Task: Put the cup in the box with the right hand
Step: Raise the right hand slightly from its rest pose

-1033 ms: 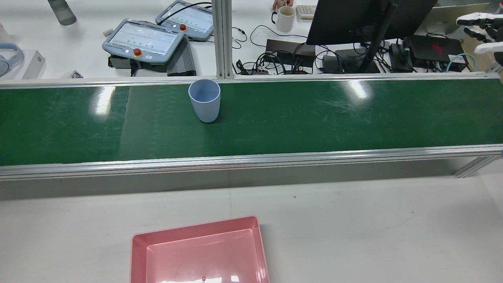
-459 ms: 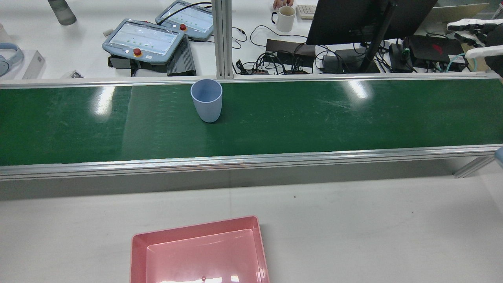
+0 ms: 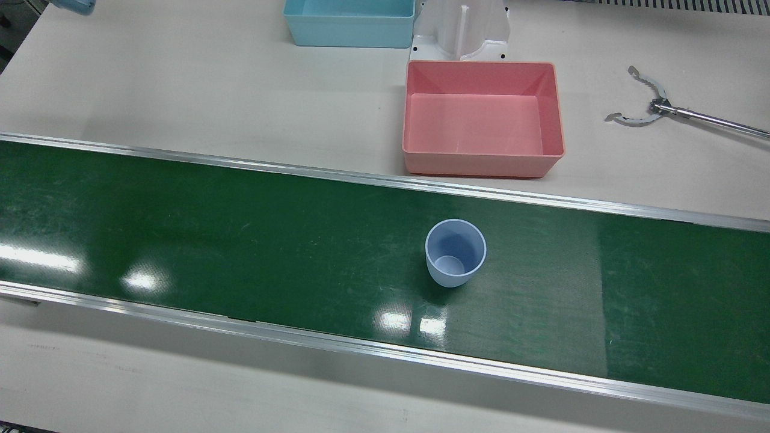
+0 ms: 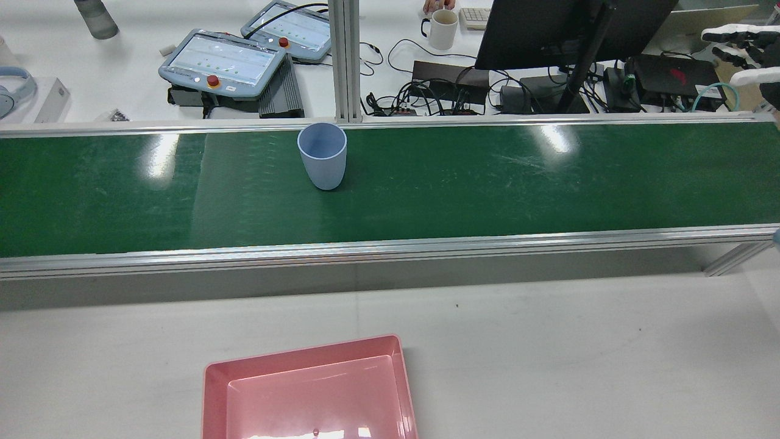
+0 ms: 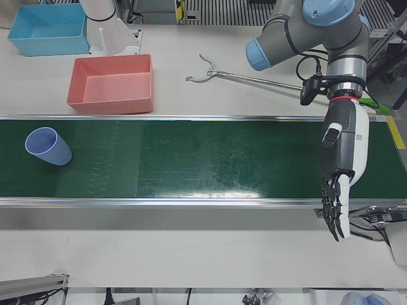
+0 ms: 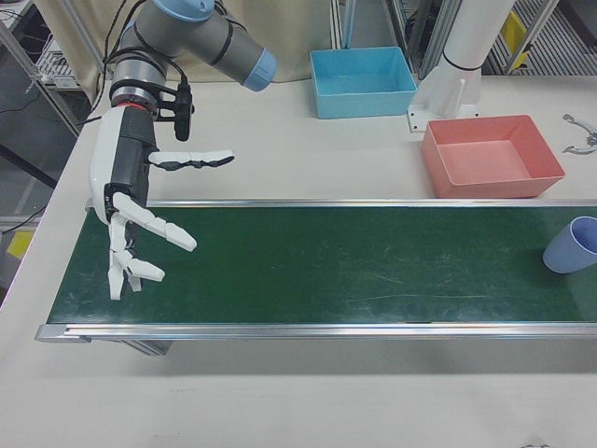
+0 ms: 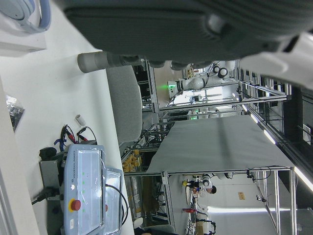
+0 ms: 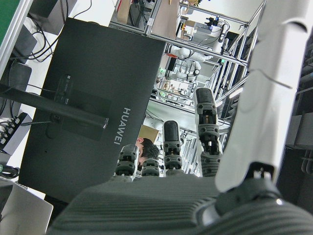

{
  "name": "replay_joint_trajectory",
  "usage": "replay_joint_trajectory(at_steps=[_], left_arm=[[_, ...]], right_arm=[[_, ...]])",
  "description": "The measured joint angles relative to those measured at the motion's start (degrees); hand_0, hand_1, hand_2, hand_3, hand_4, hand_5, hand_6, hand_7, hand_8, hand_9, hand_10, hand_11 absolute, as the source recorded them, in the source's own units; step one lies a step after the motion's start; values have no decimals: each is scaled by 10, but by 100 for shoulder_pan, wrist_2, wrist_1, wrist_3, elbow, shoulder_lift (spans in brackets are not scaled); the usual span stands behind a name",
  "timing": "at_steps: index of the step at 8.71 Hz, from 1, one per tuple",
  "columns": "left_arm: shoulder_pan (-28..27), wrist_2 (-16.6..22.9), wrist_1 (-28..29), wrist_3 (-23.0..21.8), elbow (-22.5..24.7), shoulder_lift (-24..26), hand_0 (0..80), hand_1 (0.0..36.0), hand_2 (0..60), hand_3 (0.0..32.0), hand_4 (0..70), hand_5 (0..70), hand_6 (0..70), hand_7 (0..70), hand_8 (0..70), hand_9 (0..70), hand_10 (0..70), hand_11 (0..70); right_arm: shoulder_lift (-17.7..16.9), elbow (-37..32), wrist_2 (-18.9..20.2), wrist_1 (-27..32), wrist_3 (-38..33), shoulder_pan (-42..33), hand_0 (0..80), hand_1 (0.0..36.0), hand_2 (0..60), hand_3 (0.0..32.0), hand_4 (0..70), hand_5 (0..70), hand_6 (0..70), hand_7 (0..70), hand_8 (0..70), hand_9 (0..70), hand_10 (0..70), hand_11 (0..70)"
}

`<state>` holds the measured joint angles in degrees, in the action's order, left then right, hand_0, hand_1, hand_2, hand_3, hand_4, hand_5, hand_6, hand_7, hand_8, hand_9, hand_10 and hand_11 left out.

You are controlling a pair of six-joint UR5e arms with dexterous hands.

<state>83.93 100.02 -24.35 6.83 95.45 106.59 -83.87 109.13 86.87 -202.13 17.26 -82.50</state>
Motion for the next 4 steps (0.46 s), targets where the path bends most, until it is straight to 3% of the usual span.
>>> replay_joint_trajectory(at_steps=[1,3,4], left_arm=[[1,0,0,2,0,0,0,0,0,0,0,0,0,0,0,0,0,0],[1,0,0,-3,0,-1,0,0,0,0,0,0,0,0,0,0,0,0],[1,0,0,-2,0,0,0,0,0,0,0,0,0,0,0,0,0,0]], right_arm=[[40,40,57,-1,27,-82,565,133,0,0,360,57,112,464,25,104,76,129],[93,70,94,1,48,-132,559,130,0,0,372,56,110,453,26,103,79,131],[95,53,99,53,56,-128,552,125,0,0,357,55,97,383,22,85,77,128]])
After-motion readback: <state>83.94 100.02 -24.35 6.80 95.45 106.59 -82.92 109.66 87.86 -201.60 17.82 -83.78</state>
